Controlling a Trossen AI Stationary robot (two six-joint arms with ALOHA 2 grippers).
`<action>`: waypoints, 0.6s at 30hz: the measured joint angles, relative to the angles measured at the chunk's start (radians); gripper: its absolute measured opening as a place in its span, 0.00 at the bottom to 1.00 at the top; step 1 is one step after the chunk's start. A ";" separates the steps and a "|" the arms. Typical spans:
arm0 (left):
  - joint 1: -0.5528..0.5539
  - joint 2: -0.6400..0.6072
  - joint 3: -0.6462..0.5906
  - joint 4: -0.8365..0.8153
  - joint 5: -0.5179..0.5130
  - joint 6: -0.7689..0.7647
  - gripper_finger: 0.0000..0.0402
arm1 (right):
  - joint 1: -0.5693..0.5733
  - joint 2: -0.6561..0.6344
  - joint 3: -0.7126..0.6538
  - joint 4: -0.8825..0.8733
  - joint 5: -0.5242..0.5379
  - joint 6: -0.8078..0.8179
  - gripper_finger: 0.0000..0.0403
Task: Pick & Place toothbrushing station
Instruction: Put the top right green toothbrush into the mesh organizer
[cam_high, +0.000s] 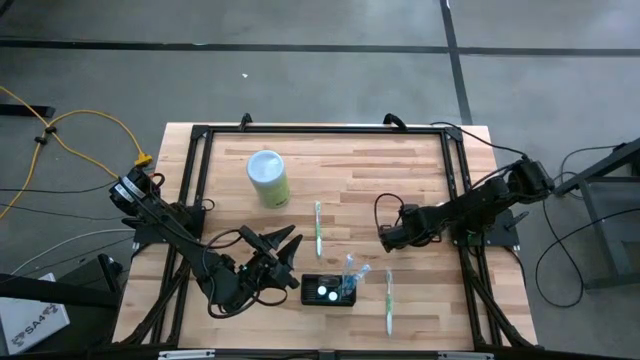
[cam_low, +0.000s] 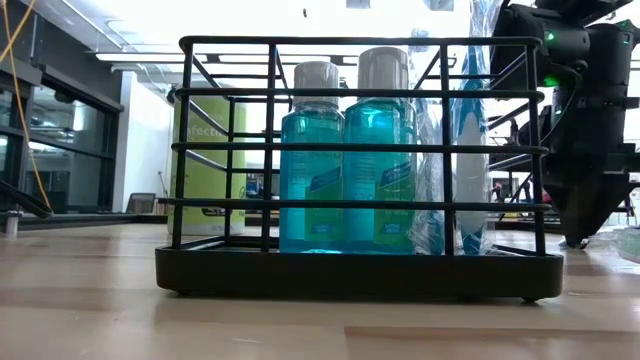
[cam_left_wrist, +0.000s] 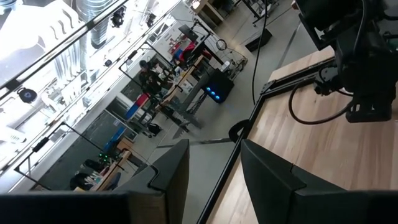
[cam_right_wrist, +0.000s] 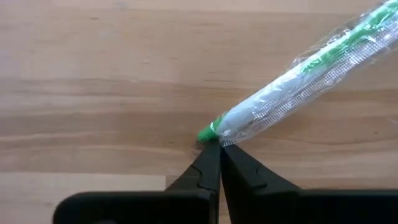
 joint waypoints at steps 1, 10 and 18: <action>0.000 0.000 0.000 0.000 0.000 0.000 0.34 | 0.000 0.000 0.000 0.005 0.001 -0.013 0.01; 0.000 0.000 0.000 0.000 0.000 0.000 0.34 | 0.031 0.000 0.006 0.025 0.111 -0.102 0.00; 0.000 0.000 0.000 0.000 0.000 0.000 0.34 | 0.027 -0.019 0.088 -0.058 0.193 -0.225 0.01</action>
